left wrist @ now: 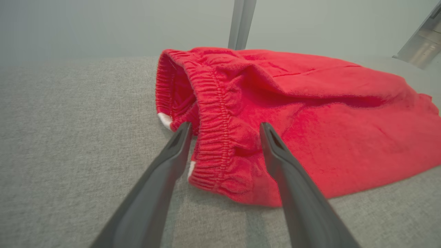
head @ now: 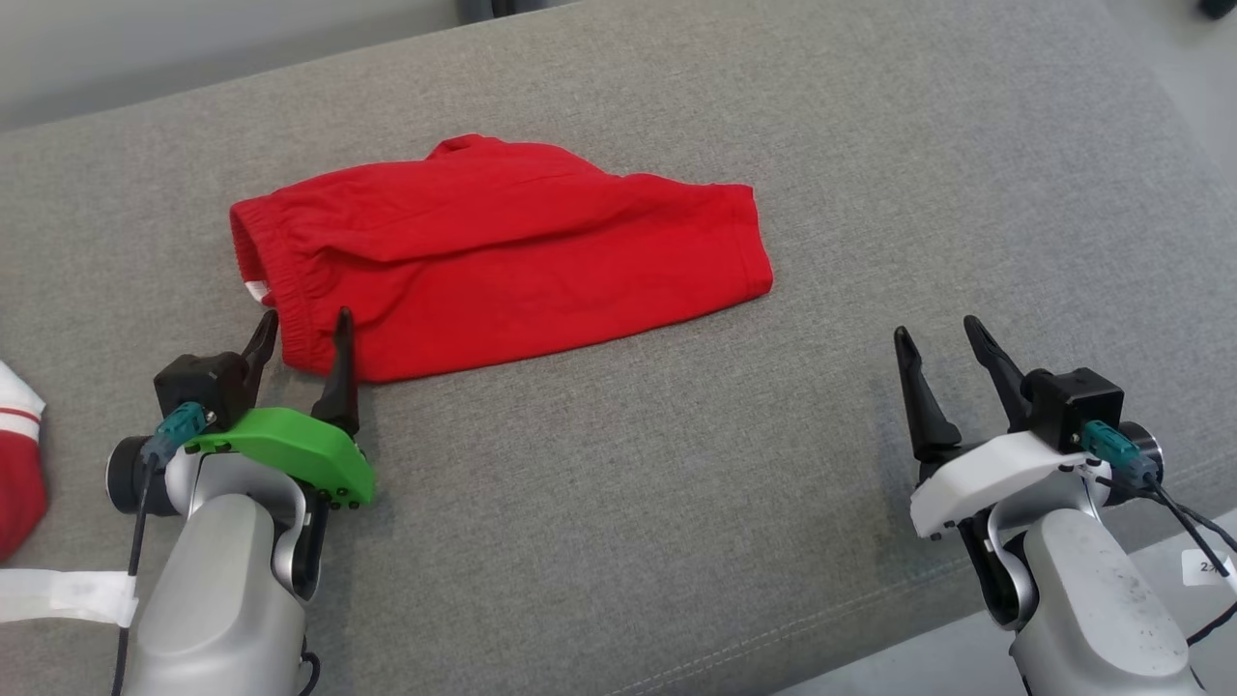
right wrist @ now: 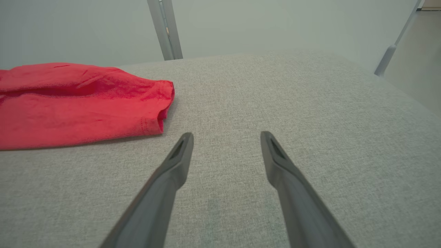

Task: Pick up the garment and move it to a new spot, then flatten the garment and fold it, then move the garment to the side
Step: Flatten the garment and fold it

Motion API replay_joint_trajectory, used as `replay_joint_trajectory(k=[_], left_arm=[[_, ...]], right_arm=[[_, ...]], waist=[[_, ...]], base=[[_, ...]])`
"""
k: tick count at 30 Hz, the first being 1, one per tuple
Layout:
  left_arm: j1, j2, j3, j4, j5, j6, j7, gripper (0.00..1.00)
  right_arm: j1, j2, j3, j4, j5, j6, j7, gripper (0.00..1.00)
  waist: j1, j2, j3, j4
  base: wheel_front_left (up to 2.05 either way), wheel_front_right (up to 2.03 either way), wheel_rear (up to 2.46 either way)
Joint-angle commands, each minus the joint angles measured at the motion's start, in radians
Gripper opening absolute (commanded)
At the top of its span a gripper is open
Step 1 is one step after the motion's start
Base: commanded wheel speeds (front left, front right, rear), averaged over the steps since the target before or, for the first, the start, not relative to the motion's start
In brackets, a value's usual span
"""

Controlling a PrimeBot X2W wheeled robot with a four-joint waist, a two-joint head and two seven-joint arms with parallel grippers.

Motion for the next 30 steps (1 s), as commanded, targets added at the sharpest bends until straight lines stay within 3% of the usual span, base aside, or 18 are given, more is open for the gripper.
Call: replay_joint_trajectory(k=[1, 4, 5, 6, 12, 22, 30], left_arm=[[-0.021, 0.011, 0.006, 0.011, -0.009, -0.002, 0.001, 1.0], [-0.024, 0.011, -0.001, 0.022, -0.03, -0.002, 0.0, 1.0], [-0.025, 0.011, -0.006, -0.002, -0.035, -0.002, 0.0, 0.62], [-0.017, 0.011, -0.015, -0.016, -0.036, -0.002, 0.0, 0.0], [0.038, 0.01, -0.036, -0.17, -0.022, -0.002, 0.001, 0.0], [0.157, -0.015, -0.137, -0.495, 0.038, -0.001, 0.001, 0.0], [0.239, -0.019, -0.167, -0.518, 0.025, -0.001, 0.001, 0.0]], right_arm=[[-0.008, 0.001, 0.003, -0.006, -0.001, 0.0, -0.003, 1.0], [-0.014, 0.001, 0.016, -0.015, 0.001, 0.0, -0.003, 1.0], [-0.015, -0.004, 0.022, -0.018, -0.004, 0.0, -0.003, 1.0], [-0.013, -0.006, 0.021, -0.019, -0.004, 0.0, -0.003, 1.0], [0.011, -0.011, 0.01, -0.012, 0.008, 0.0, -0.003, 1.0], [0.059, 0.017, -0.007, 0.02, 0.03, 0.0, -0.003, 1.0], [0.053, 0.032, 0.004, 0.038, 0.04, 0.0, -0.003, 1.0]], waist=[[0.0, -0.0001, 0.029, -0.031], [0.0, -0.0001, 0.029, -0.034], [0.0, -0.0001, 0.028, -0.033], [0.0, -0.0001, 0.026, -0.029], [0.0, -0.0001, -0.002, 0.013], [0.0, -0.0001, -0.068, 0.165], [0.0, -0.0001, -0.086, 0.212]], base=[[0.0, 0.0, 0.0], [0.0, 0.0, 0.0], [0.0, 0.0, 0.0], [0.0, 0.0, 0.0], [0.0, 0.0, 0.0], [0.0, 0.0, 0.0], [0.0, 0.0, 0.0]])
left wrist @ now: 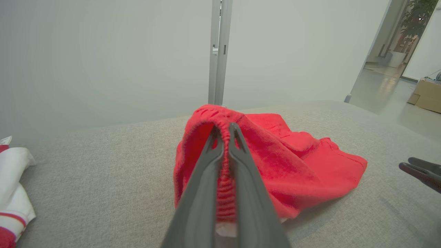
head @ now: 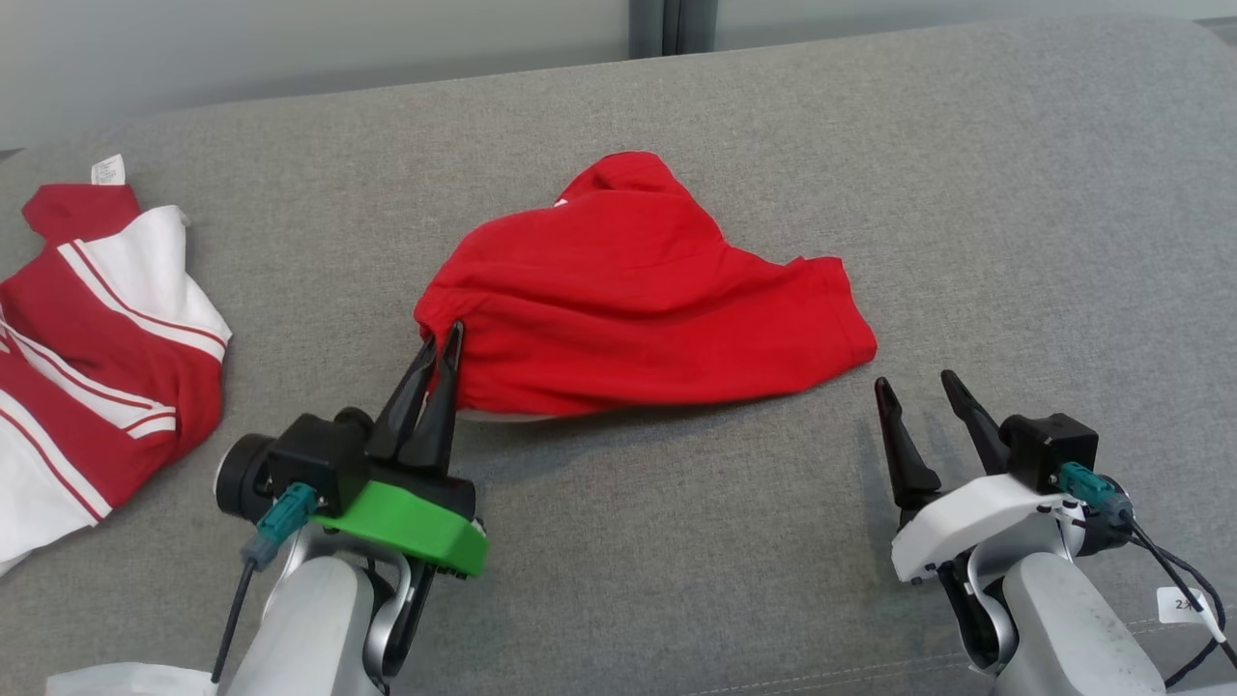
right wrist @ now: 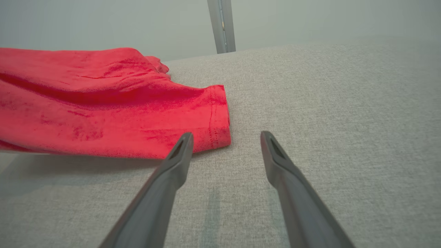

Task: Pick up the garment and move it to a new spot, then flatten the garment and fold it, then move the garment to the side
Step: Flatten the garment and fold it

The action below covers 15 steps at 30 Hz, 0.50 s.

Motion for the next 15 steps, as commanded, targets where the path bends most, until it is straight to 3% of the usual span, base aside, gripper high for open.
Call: replay_joint_trajectory(k=[1, 15], left_arm=[[0.018, 0.007, -0.002, 0.036, -0.007, 0.001, 0.001, 0.0], [-0.176, 0.019, 0.146, 0.394, 0.05, 0.016, 0.0, 0.0]], right_arm=[[-0.002, -0.002, 0.005, 0.002, 0.007, 0.0, -0.003, 1.0], [-0.058, -0.025, 0.052, -0.008, 0.02, 0.0, -0.003, 1.0]], waist=[[0.0, 0.0, -0.019, 0.017], [0.0, 0.0, 0.079, -0.14]], base=[[0.0, 0.0, 0.0], [0.0, 0.0, 0.0]])
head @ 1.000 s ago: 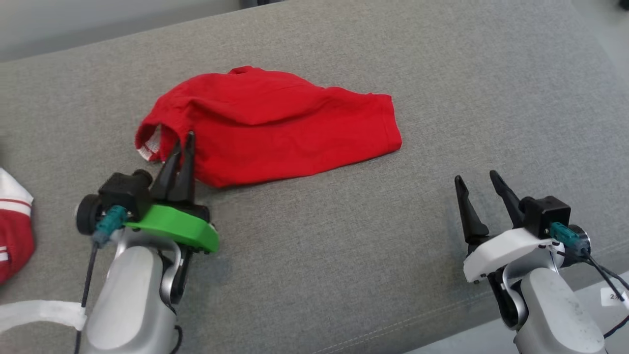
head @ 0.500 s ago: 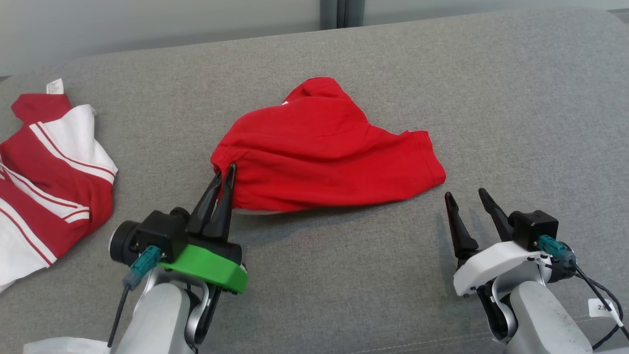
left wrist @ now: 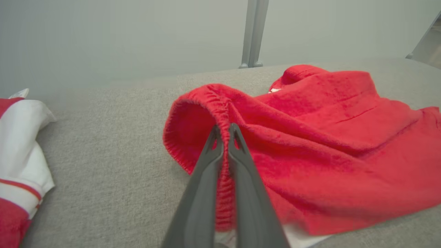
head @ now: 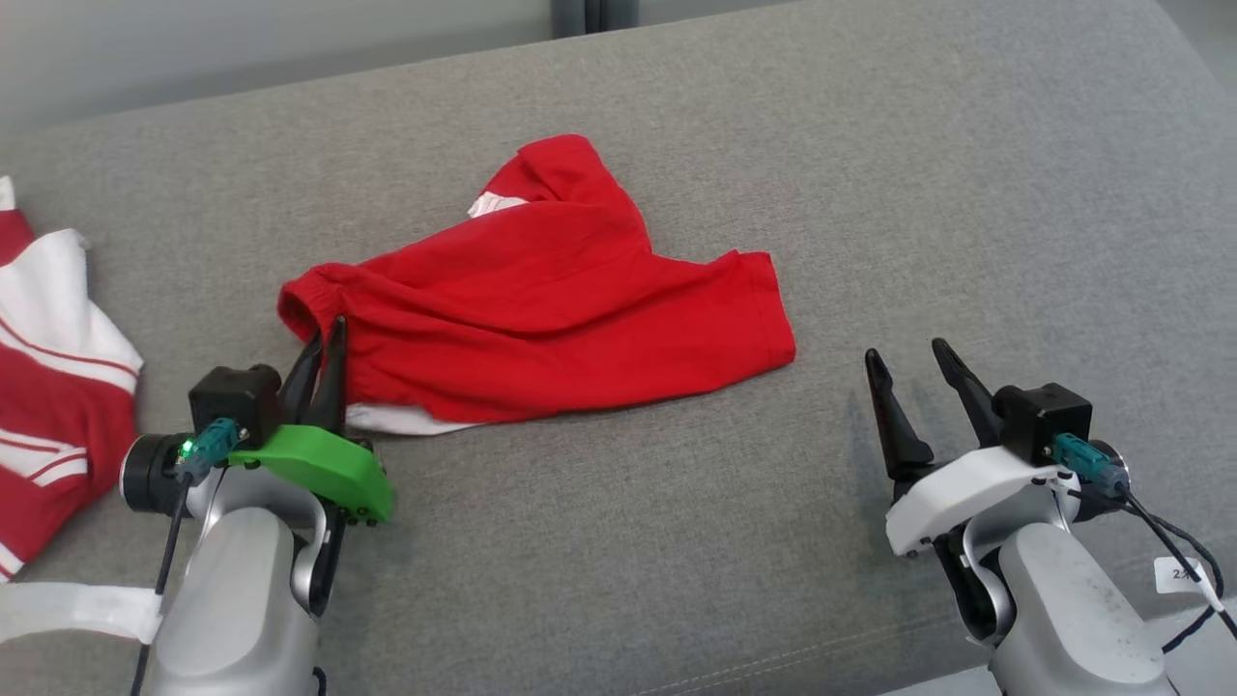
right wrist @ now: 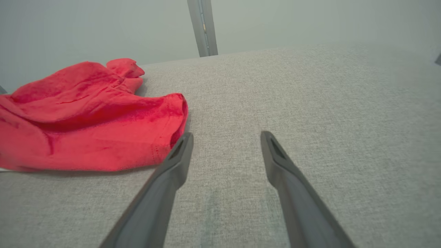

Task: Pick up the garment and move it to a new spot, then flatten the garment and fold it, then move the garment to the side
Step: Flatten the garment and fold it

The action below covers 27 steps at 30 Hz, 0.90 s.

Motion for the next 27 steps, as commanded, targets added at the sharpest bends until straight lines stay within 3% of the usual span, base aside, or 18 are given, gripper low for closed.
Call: replay_joint_trajectory(k=[1, 7, 8, 9, 10, 11, 12, 18, 27], left_arm=[[-0.04, 0.006, 0.014, 0.051, 0.014, 0.012, 0.0, 0.0], [-0.106, 0.017, 0.074, 0.201, 0.028, 0.072, 0.0, 0.02], [-0.108, 0.016, 0.085, 0.209, 0.028, 0.083, 0.0, 0.27], [-0.108, 0.016, 0.085, 0.209, 0.028, 0.083, 0.0, 0.27], [-0.109, 0.018, 0.092, 0.208, 0.037, 0.093, 0.0, 0.47], [-0.106, 0.017, 0.101, 0.205, 0.041, 0.102, 0.0, 0.91], [-0.093, 0.008, 0.114, 0.191, 0.051, 0.114, 0.0, 1.0], [-0.05, -0.028, 0.136, 0.076, 0.08, 0.097, 0.0, 1.0], [0.082, -0.078, 0.101, -0.119, 0.102, 0.052, 0.0, 1.0]], right_arm=[[-0.014, -0.005, 0.002, -0.006, 0.006, 0.0, -0.003, 1.0], [-0.027, 0.0, 0.015, -0.023, 0.021, 0.0, -0.003, 1.0], [-0.028, 0.002, 0.018, -0.026, 0.023, 0.0, -0.003, 1.0], [-0.028, 0.002, 0.018, -0.026, 0.023, 0.0, -0.003, 1.0], [-0.029, 0.004, 0.024, -0.031, 0.026, 0.0, -0.003, 1.0], [-0.03, 0.004, 0.029, -0.036, 0.032, 0.0, -0.003, 1.0], [-0.026, 0.005, 0.043, -0.046, 0.043, 0.0, -0.003, 1.0], [-0.033, -0.009, 0.09, -0.064, 0.091, 0.0, -0.003, 1.0], [-0.065, -0.036, 0.149, 0.036, 0.174, 0.0, -0.003, 1.0]], waist=[[0.0, 0.0, 0.061, -0.073], [0.0, 0.0, 0.087, -0.114], [0.0, 0.0, 0.088, -0.115], [0.0, 0.0, 0.088, -0.115], [0.0, 0.0, 0.089, -0.114], [0.0, 0.0, 0.089, -0.11], [0.0, 0.0, 0.084, -0.097], [0.0, 0.0, 0.072, -0.032], [0.0, 0.0, 0.044, 0.114]], base=[[0.0, 0.0, 0.0], [0.0, 0.0, 0.0], [0.0, 0.0, 0.0], [0.0, 0.0, 0.0], [0.0, 0.0, 0.0], [0.0, 0.0, 0.0], [0.0, 0.0, 0.0], [0.0, 0.0, 0.0], [0.0, 0.0, 0.0]])
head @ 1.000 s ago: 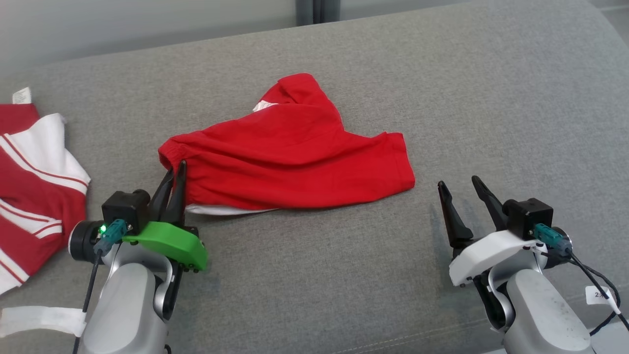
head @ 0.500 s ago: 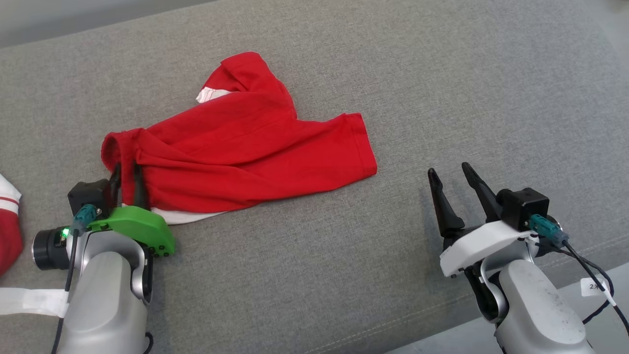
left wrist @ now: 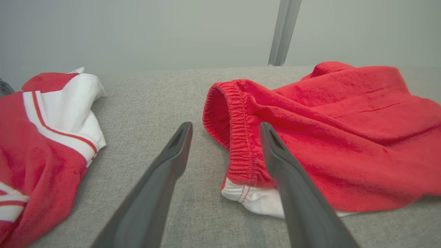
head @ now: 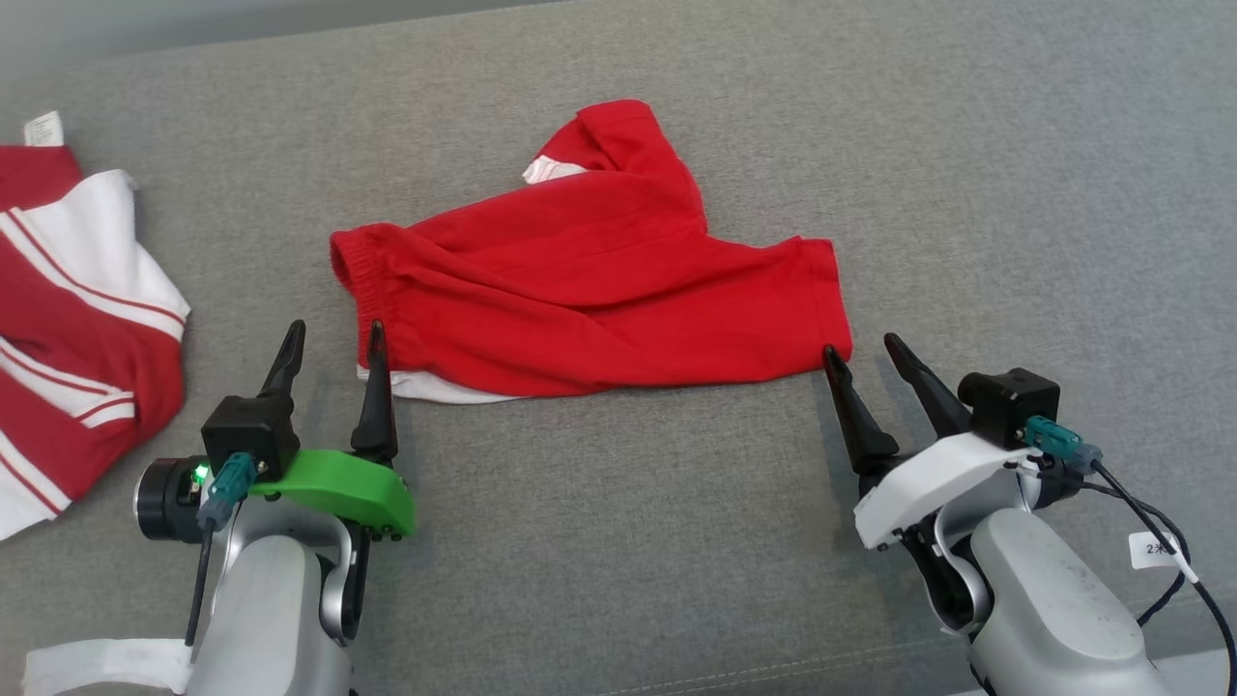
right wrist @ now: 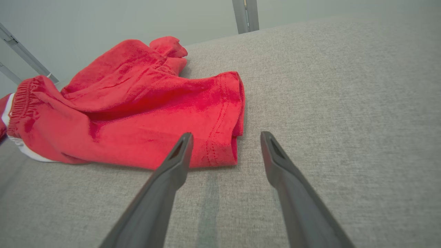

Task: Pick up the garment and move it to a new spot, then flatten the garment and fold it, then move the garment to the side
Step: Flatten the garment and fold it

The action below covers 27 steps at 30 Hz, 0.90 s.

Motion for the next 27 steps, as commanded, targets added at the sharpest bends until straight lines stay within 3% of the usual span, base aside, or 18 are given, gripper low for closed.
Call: replay_joint_trajectory(k=[1, 6, 8, 10, 11, 13, 17, 18, 19, 20, 27], left_arm=[[0.016, 0.001, 0.003, -0.012, -0.009, -0.001, 0.001, 1.0], [0.056, -0.002, -0.025, -0.047, -0.036, -0.004, 0.001, 1.0], [0.062, -0.001, -0.032, -0.056, -0.045, 0.003, 0.001, 1.0], [0.069, -0.001, -0.039, -0.061, -0.054, 0.007, 0.001, 1.0], [0.071, -0.001, -0.041, -0.063, -0.056, 0.009, 0.001, 1.0], [0.074, -0.001, -0.044, -0.066, -0.058, 0.011, 0.001, 1.0], [0.072, -0.001, -0.052, -0.063, -0.061, 0.011, 0.001, 1.0], [0.072, -0.001, -0.052, -0.063, -0.061, 0.011, 0.001, 1.0], [0.072, -0.001, -0.054, -0.062, -0.064, 0.01, 0.001, 1.0], [0.072, -0.001, -0.057, -0.062, -0.062, 0.008, 0.001, 1.0], [0.075, -0.001, -0.068, -0.06, -0.063, 0.008, 0.001, 1.0]], right_arm=[[-0.01, -0.007, 0.002, 0.006, 0.005, 0.0, -0.003, 1.0], [-0.029, -0.014, 0.02, 0.06, 0.019, 0.0, -0.003, 1.0], [-0.038, -0.01, 0.012, 0.085, 0.028, 0.0, -0.003, 0.51], [-0.043, -0.008, 0.002, 0.104, 0.028, 0.0, -0.003, 0.35], [-0.045, -0.006, -0.002, 0.11, 0.029, 0.0, -0.003, 0.32], [-0.049, -0.003, -0.001, 0.117, 0.032, 0.0, -0.003, 0.0], [-0.052, -0.004, -0.019, 0.116, 0.039, 0.0, -0.003, 0.0], [-0.049, -0.003, -0.023, 0.113, 0.038, 0.0, -0.003, 0.22], [-0.044, -0.003, -0.028, 0.109, 0.036, 0.0, -0.003, 0.68], [-0.039, -0.002, -0.037, 0.105, 0.034, 0.0, -0.003, 1.0], [-0.019, 0.004, -0.041, 0.113, 0.021, 0.0, -0.003, 1.0]], waist=[[0.0, 0.0, -0.019, 0.062], [0.0, 0.0, -0.026, 0.097], [0.0, 0.0, -0.029, 0.103], [0.0, 0.0, -0.032, 0.104], [0.0, 0.0, -0.033, 0.104], [0.0, 0.0, -0.035, 0.099], [0.0, 0.0, -0.039, 0.084], [0.0, 0.0, -0.04, 0.08], [0.0, 0.0, -0.041, 0.078], [0.0, 0.0, -0.041, 0.075], [0.0, 0.0, -0.041, 0.071]], base=[[0.0, 0.0, 0.0], [0.0, 0.0, 0.0], [0.0, 0.0, 0.0], [0.0, 0.0, 0.0], [0.0, 0.0, 0.0], [0.0, 0.0, 0.0], [0.0, 0.0, 0.0], [0.0, 0.0, 0.0], [0.0, 0.0, 0.0], [0.0, 0.0, 0.0], [0.0, 0.0, 0.0]])
